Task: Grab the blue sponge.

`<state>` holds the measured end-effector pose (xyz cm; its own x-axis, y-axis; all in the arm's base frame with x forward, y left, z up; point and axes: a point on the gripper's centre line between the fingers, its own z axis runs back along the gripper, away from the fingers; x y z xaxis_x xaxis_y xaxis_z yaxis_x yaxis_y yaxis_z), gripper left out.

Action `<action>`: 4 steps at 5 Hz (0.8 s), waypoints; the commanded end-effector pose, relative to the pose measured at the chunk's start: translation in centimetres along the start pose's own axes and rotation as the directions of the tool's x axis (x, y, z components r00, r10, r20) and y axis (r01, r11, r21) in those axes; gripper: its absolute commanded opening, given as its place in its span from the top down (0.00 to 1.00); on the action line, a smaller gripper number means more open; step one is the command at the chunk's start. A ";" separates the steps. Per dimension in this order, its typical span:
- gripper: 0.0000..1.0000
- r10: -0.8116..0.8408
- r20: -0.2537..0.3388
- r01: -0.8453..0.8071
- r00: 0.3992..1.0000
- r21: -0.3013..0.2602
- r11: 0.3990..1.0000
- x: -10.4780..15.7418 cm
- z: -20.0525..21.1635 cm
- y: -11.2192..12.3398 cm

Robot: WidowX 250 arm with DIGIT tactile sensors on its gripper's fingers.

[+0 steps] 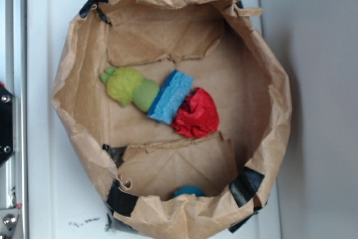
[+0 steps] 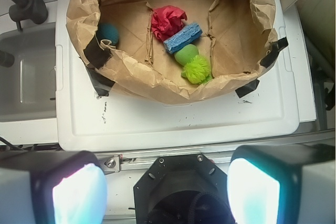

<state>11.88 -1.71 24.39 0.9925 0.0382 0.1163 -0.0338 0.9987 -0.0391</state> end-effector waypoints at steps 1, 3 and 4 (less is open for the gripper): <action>0.00 0.000 0.000 0.000 1.000 0.000 1.000 0.0 0.0 0.0; 0.00 0.116 0.039 -0.113 0.992 -0.066 0.991 9.7 -3.4 0.1; 0.00 0.316 0.085 -0.310 0.945 -0.075 0.948 14.2 -6.5 4.2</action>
<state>25.95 1.71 17.55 0.9378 0.3276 0.1151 -0.3130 0.9410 -0.1286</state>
